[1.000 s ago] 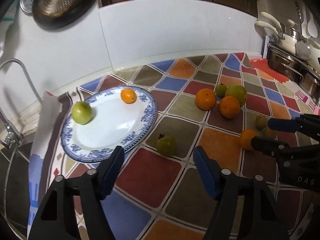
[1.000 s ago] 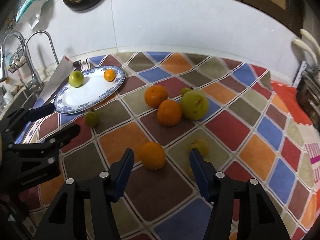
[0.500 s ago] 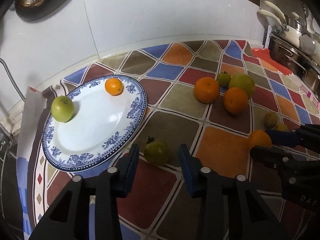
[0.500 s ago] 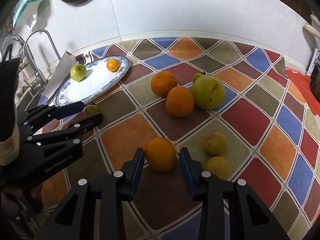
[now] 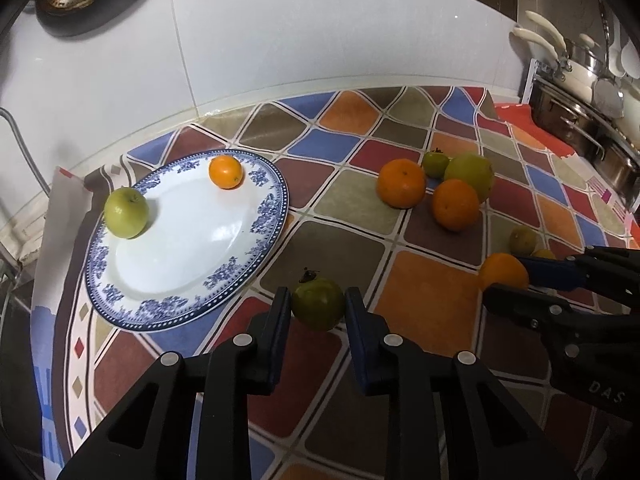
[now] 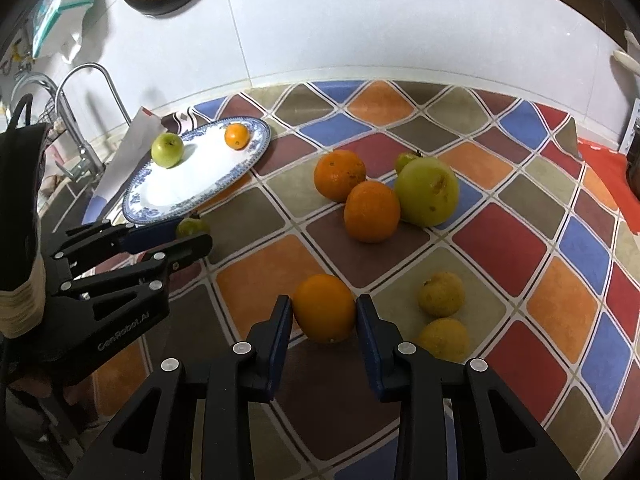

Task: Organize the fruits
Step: 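Grasp the small green lime with the left tool while the right tool grasps an orange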

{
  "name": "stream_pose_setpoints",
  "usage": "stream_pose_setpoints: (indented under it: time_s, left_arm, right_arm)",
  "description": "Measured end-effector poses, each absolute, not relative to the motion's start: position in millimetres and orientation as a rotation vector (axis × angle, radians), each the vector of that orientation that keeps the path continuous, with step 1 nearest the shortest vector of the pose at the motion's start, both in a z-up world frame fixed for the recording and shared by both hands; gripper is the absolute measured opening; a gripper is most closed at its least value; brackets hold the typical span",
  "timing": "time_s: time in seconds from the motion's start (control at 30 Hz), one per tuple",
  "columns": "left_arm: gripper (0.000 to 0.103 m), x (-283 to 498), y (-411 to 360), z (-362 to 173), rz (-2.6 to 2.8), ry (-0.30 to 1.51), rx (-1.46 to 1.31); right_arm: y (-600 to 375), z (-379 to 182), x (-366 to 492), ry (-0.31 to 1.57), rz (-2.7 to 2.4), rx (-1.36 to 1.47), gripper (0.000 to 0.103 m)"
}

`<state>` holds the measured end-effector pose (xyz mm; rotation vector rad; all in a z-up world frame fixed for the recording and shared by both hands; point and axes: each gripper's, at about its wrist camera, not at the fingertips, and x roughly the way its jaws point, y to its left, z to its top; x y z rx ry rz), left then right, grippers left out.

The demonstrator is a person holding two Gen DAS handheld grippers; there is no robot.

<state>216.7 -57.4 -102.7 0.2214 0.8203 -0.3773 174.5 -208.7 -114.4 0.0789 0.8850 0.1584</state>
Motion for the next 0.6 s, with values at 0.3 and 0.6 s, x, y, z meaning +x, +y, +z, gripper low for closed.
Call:
stream_pose_setpoints:
  time_s: [0.3,0.6]
  left_arm:
    - [0.028,190.1,-42.1,-74.3,-0.354,0.759,0.181]
    - [0.028,168.6,-21.3,-49.8,-0.307,0.691,0.143]
  right_arm:
    - [-197.6,-92.1,161.8,0.828,0.196,0.065,0.034]
    - [-182.2,-63.1,146.9,0.754,0.241,0.049,0.034]
